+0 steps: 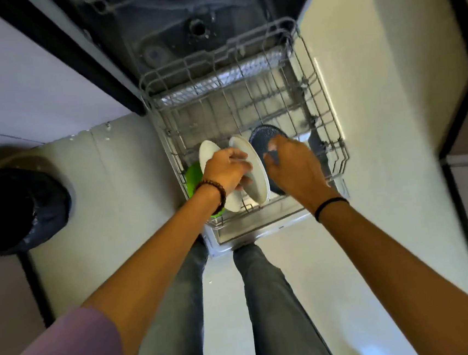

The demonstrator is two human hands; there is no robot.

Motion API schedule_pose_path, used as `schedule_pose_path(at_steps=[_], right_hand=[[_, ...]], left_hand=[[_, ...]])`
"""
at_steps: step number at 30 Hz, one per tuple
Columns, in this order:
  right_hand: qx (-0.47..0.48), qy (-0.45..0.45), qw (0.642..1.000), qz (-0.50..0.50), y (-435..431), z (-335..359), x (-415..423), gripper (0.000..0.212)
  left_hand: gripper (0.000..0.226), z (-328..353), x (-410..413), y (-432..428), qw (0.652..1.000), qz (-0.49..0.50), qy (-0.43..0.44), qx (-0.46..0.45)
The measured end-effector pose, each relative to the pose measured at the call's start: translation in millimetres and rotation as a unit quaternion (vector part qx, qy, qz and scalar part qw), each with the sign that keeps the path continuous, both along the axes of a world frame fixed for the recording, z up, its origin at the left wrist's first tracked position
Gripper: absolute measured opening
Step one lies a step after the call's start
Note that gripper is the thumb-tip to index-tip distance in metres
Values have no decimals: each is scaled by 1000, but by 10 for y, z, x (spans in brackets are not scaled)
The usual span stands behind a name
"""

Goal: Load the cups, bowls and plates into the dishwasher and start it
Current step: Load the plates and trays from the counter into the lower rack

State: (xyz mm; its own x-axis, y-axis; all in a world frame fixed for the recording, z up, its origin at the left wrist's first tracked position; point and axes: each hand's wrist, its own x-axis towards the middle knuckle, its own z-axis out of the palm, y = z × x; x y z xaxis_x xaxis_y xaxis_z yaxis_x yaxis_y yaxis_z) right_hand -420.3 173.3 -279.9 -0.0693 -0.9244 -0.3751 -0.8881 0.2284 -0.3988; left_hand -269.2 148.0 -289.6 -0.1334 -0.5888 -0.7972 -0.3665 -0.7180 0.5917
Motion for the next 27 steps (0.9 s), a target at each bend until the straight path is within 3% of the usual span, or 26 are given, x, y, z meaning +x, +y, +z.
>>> schedule_pose_path(at_steps=[13, 23, 27], right_hand=[[-104, -73, 983, 131, -245, 1266, 1674, 18], [-184, -104, 965, 155, -365, 2279, 3603, 17], [-218, -147, 951, 162, -451, 2689, 4321, 17]], left_hand=[[20, 1334, 1556, 83, 983, 90, 49, -153], [16, 2434, 3573, 62, 950, 59, -9, -305], [17, 2888, 4240, 53, 929, 92, -38, -357]])
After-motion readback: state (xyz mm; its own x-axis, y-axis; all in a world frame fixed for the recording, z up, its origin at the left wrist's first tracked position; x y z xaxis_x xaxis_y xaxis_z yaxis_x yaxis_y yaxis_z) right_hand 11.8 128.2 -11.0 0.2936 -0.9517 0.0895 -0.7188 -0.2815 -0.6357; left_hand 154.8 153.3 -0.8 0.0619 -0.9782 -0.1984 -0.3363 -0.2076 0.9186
